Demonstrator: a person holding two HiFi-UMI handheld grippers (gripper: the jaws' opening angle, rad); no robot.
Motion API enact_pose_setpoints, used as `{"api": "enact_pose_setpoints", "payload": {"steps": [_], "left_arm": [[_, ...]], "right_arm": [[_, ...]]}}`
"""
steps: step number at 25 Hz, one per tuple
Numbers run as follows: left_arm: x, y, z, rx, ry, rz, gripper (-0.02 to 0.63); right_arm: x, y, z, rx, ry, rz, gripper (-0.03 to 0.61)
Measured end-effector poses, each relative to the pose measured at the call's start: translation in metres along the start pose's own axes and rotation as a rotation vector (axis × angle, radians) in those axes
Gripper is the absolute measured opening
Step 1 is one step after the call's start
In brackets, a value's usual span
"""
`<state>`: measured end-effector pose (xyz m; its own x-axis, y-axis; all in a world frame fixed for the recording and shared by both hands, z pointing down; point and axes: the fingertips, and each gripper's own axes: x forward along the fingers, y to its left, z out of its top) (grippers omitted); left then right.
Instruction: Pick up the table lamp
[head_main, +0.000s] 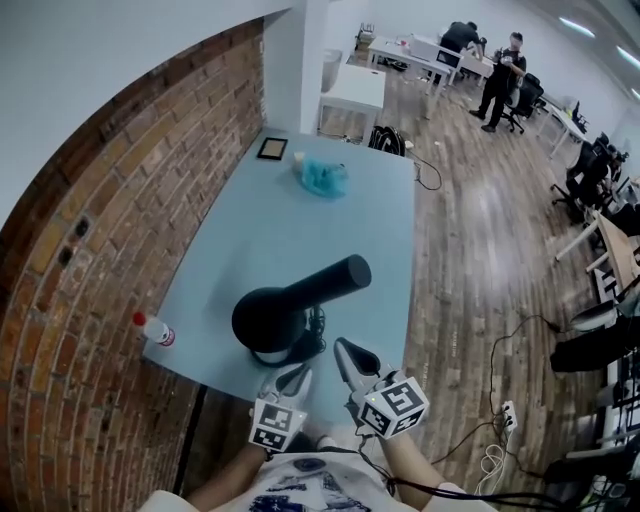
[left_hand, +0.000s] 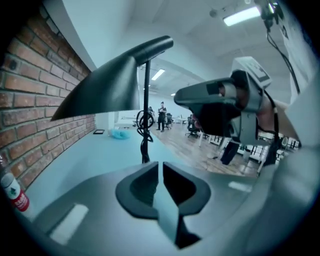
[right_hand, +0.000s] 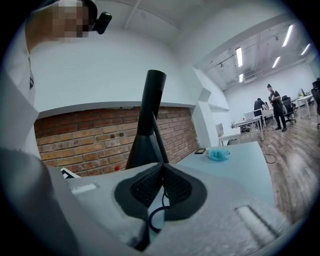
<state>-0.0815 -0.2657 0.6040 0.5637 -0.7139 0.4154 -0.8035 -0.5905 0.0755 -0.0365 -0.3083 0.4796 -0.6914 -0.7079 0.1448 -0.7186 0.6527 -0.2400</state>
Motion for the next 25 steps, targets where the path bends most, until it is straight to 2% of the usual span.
{"api": "enact_pose_setpoints", "payload": {"steps": [3,9,13,21,25], "left_arm": [[0.012,0.002,-0.003,-0.014,-0.01,-0.032,-0.003],[0.035,0.002,-0.009,-0.024,0.0,-0.08,0.07],[0.048,0.002,-0.015,-0.053,0.009,-0.089,0.083],[0.074,0.013,-0.017,-0.099,0.022,-0.02,0.117],[0.081,0.023,-0.016,-0.096,0.007,0.041,0.117]], "right_arm": [[0.008,-0.004,0.0,0.005,-0.011,-0.008,-0.002],[0.021,-0.013,0.002,-0.001,-0.024,0.0,-0.001],[0.027,-0.015,0.002,-0.007,-0.023,0.029,0.0],[0.029,-0.023,0.002,-0.005,-0.001,0.043,0.0],[0.03,-0.024,0.001,0.004,0.001,0.052,0.0]]}}
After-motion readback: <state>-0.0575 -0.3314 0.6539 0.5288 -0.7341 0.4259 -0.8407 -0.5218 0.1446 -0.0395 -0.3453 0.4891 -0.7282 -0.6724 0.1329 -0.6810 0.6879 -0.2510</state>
